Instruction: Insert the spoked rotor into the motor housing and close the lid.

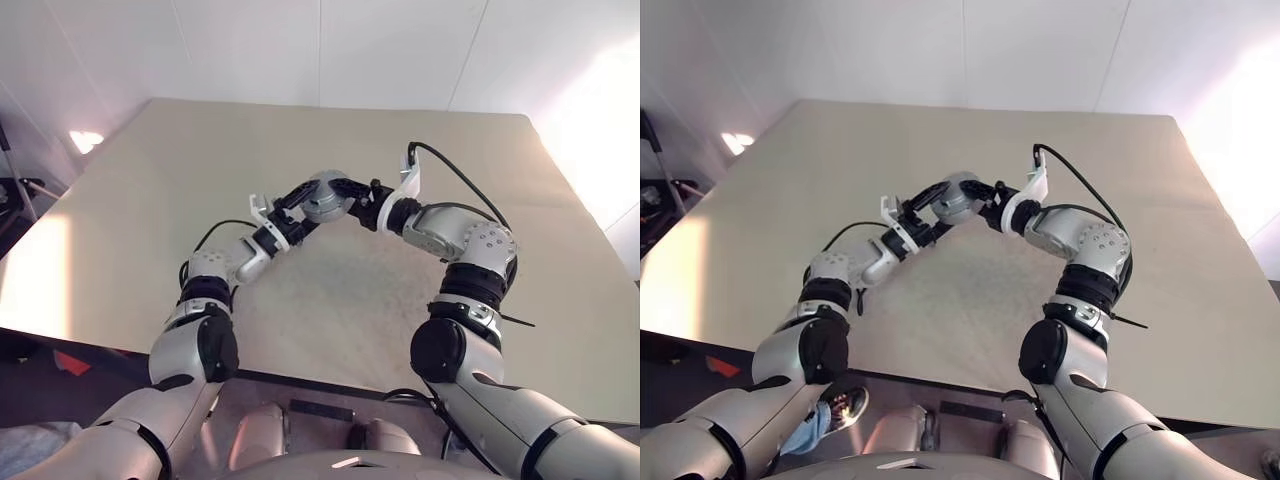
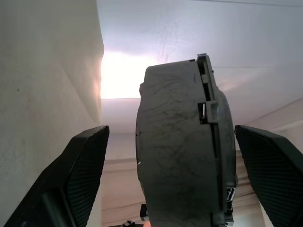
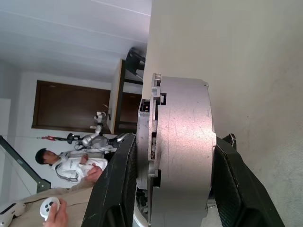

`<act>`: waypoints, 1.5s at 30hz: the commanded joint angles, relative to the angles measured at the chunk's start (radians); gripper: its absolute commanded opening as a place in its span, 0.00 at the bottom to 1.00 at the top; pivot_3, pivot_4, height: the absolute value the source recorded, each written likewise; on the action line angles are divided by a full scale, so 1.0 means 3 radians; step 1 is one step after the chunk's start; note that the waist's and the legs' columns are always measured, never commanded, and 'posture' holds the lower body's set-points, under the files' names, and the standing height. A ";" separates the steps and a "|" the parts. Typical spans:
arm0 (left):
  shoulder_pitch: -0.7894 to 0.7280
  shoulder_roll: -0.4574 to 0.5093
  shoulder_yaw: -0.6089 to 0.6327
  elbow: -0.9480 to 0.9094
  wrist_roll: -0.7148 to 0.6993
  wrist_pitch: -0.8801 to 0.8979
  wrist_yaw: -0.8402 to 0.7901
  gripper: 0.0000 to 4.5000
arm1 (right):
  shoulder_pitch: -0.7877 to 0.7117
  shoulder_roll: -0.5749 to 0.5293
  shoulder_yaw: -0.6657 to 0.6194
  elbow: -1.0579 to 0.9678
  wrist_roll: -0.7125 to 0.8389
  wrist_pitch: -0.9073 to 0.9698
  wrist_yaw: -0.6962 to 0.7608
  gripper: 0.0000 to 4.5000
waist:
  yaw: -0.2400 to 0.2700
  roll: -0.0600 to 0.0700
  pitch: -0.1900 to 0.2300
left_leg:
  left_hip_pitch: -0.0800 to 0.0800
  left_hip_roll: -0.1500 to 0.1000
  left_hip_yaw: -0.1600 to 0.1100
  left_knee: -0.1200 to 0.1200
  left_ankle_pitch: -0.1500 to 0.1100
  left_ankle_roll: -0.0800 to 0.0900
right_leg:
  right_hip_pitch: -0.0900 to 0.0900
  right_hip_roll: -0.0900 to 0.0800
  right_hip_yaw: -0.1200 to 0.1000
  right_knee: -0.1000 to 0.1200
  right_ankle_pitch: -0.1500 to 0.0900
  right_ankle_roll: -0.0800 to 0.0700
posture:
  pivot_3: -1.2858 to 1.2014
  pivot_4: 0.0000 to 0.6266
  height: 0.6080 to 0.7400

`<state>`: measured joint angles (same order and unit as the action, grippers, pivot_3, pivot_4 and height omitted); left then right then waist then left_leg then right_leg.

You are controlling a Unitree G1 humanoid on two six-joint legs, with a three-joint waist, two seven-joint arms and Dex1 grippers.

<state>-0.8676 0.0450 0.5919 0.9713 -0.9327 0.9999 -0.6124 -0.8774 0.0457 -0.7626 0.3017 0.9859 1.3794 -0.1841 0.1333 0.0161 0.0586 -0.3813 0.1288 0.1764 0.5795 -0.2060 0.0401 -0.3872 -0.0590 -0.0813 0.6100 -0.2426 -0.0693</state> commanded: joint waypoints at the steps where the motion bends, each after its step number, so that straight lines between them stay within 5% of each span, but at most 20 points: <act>1: -0.0093 -0.0009 -0.0031 -0.0007 0.0033 -0.0048 -0.0109 0.86 | -0.0048 0.0009 0.0069 -0.0220 0.0201 -0.0030 0.0017 0.48 | 0.0001 0.0000 0.0000 | 0.0000 0.0000 0.0000 0.0000 0.0000 0.0000 | 0.0000 0.0000 0.0000 0.0000 0.0000 0.0000 | 0.52 0.00 1.00; 6: -0.0065 0.0000 -0.0029 0.0008 0.0060 -0.0064 -0.0134 0.52 | -0.0013 0.0015 0.0111 -0.0241 0.0221 -0.0069 -0.0004 0.48 | 0.0002 -0.0001 0.0001 | 0.0000 0.0000 0.0000 0.0002 0.0000 0.0000 | -0.0001 0.0000 0.0000 0.0004 0.0000 0.0000 | 0.52 0.00 1.00; 14: -0.0068 -0.0005 -0.0057 0.0062 0.0143 -0.0131 -0.0061 0.52 | 0.0046 -0.0051 0.0275 -0.0258 0.0173 -0.0209 0.0103 0.48 | 0.0005 -0.0001 0.0001 | 0.0001 0.0000 0.0000 0.0006 -0.0001 -0.0001 | 0.0000 -0.0001 0.0000 0.0008 0.0000 0.0000 | 0.52 0.00 1.00; 20: 0.0022 0.0027 -0.0104 -0.0005 0.0282 -0.0464 -0.0058 0.52 | 0.0216 -0.0279 0.0843 -0.0457 -0.0452 -0.0858 0.0260 0.92 | 0.0009 -0.0001 0.0001 | 0.0000 0.0000 0.0000 0.0009 -0.0001 -0.0001 | 0.0000 -0.0001 0.0000 0.0011 0.0000 0.0000 | 0.52 0.00 1.00; 41: 0.0364 0.0644 0.0407 -0.0065 0.0446 -0.1821 0.0750 0.52 | 0.0315 -0.0366 0.1057 -0.0197 -0.0687 -0.1264 0.0516 0.92 | -0.0040 -0.0004 0.0001 | 0.0009 0.0005 -0.0002 0.0015 0.0000 -0.0012 | 0.0001 0.0003 0.0001 0.0027 -0.0001 -0.0002 | 0.52 0.00 1.00; 45: 0.0392 0.0711 0.0339 -0.0090 0.0512 -0.1807 0.0808 0.76 | 0.0301 -0.0369 0.1054 -0.0145 -0.0673 -0.1258 0.0518 0.93 | -0.0044 -0.0004 0.0001 | 0.0011 0.0006 -0.0002 0.0022 0.0000 -0.0012 | 0.0002 0.0003 0.0001 0.0033 -0.0002 -0.0002 | 0.52 0.00 1.00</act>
<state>-0.7536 0.2160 0.6920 0.9718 -0.7973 0.4842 -0.3884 -0.7643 -0.0639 -0.4484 0.2673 0.7722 1.0135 -0.0415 0.1202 0.0149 0.0590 -0.3768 0.1306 0.1759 0.5861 -0.2059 0.0363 -0.3857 -0.0580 -0.0805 0.6202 -0.2432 -0.0701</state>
